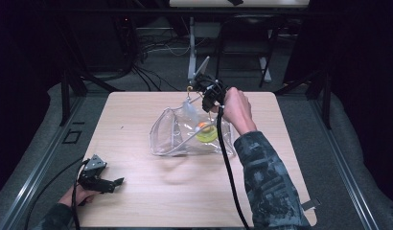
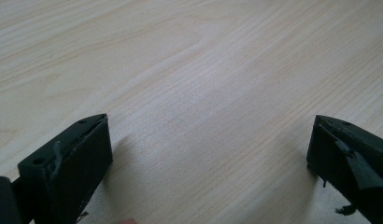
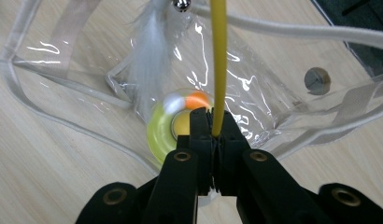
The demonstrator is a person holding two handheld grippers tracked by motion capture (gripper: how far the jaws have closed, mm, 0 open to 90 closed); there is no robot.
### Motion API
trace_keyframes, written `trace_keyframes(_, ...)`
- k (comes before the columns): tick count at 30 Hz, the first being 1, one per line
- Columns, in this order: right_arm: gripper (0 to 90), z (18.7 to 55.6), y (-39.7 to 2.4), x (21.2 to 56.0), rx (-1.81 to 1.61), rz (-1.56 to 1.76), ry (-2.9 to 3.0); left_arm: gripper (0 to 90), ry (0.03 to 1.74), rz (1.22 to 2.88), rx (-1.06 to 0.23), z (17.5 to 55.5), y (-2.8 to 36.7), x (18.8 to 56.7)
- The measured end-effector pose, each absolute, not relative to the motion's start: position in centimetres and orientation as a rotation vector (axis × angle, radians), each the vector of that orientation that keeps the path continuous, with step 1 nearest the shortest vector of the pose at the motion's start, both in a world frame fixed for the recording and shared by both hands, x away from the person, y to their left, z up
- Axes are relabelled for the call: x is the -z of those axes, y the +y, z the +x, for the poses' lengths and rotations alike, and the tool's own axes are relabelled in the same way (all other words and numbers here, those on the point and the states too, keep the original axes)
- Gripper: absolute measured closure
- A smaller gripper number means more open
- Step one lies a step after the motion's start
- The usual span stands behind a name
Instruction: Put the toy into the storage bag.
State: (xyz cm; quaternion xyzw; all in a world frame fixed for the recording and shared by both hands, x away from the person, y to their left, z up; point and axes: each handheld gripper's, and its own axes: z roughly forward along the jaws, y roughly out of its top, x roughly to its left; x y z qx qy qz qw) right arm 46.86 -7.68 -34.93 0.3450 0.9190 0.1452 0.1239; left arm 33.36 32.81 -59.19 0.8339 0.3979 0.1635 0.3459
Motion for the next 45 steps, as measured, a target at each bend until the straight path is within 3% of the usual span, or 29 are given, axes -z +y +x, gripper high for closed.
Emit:
trace_keyframes(17,87.7,46.6,-8.2,38.6,-0.347,1.032,2.693,0.0,1.033,2.164,-0.425,33.4,32.8,59.2)
trace_keyframes(38,86.5,46.6,-8.1,39.6,-0.296,1.055,2.709,0.0,1.035,2.155,-0.435,33.4,32.8,59.3)
trace_keyframes(45,76.4,46.3,-8.5,38.6,-0.374,1.054,2.682,0.0,1.035,2.156,-0.435,33.4,32.8,59.3)
